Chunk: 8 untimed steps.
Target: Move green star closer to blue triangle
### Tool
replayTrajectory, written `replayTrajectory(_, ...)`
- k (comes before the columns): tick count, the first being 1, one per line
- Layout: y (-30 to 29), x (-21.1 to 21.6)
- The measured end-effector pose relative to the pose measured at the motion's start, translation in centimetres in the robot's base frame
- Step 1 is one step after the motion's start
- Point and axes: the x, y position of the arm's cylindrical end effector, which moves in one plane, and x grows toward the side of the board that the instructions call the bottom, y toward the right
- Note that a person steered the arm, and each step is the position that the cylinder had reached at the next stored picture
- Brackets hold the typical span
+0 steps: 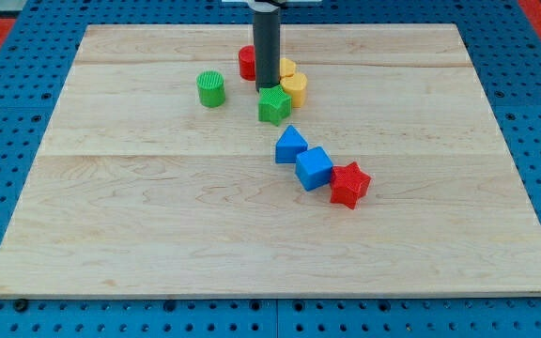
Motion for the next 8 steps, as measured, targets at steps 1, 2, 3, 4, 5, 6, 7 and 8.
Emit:
replayTrajectory(1, 0.2, 1.0)
replayTrajectory(2, 0.2, 1.7)
replayTrajectory(3, -1.0, 1.2)
replayTrajectory(4, -3.9, 1.2)
replayTrajectory(5, -3.5, 1.6)
replayTrajectory(6, -1.9, 3.1)
replayTrajectory(7, -0.9, 3.2)
replayTrajectory(8, 0.3, 3.2)
